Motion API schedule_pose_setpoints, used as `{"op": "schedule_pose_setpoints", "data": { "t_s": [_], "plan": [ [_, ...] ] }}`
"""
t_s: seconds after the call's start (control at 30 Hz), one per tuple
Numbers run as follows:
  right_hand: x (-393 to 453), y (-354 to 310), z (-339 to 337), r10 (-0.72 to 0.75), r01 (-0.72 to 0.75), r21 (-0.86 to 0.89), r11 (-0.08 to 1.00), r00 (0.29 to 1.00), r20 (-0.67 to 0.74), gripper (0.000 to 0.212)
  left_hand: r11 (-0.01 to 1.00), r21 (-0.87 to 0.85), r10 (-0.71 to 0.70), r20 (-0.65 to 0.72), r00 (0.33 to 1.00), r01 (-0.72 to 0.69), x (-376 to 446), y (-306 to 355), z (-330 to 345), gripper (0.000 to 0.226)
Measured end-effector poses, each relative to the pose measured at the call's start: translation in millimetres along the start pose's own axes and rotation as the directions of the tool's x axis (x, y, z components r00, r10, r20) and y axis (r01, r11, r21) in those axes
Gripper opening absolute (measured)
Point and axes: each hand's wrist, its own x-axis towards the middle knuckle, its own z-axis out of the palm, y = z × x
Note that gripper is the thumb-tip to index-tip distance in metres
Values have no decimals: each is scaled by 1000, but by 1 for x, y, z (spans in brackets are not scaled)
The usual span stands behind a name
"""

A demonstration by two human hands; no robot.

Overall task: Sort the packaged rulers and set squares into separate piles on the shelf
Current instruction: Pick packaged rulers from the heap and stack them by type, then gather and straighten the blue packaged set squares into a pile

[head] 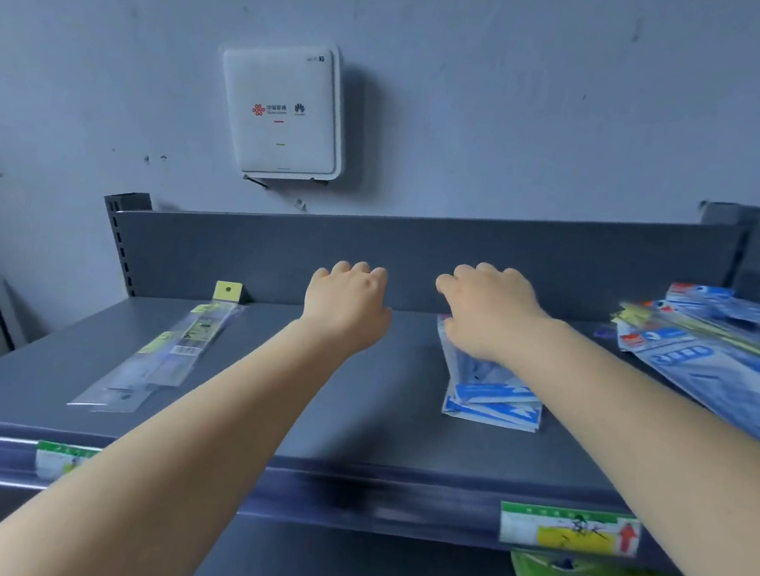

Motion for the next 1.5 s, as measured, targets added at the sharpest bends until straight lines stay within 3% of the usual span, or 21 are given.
{"op": "schedule_pose_setpoints", "data": {
  "t_s": [0.47, 0.7, 0.9, 1.1, 1.2, 1.3, 1.5],
  "plan": [
    [-130, 198, 15, 197, -192, -93, 977, 979, 58, 33, 972, -81, 217, -28, 976, -219, 23, 244, -15, 35],
    [-188, 282, 22, 346, -349, 19, 937, 933, 96, 31, 942, -191, 280, 0, 960, -275, 28, 330, -19, 37],
    [-215, 339, 36, 537, -581, 196, 790, 810, 237, 37, 916, -282, 304, 26, 952, -285, 34, 379, -17, 35],
    [-214, 356, 52, 567, -688, 394, 610, 726, 389, 48, 896, -323, 337, 47, 940, -305, 46, 406, -11, 35],
    [-210, 364, 59, 596, -698, 479, 533, 711, 373, 60, 895, -351, 321, 83, 943, -274, 56, 417, -6, 36],
    [-211, 372, 62, 655, -748, 481, 457, 649, 387, 87, 893, -363, 323, 110, 940, -265, 63, 424, -3, 35],
    [-206, 388, 63, 745, -741, 575, 348, 590, 311, 74, 886, -407, 287, 102, 952, -224, 70, 405, 3, 29]
  ]
}}
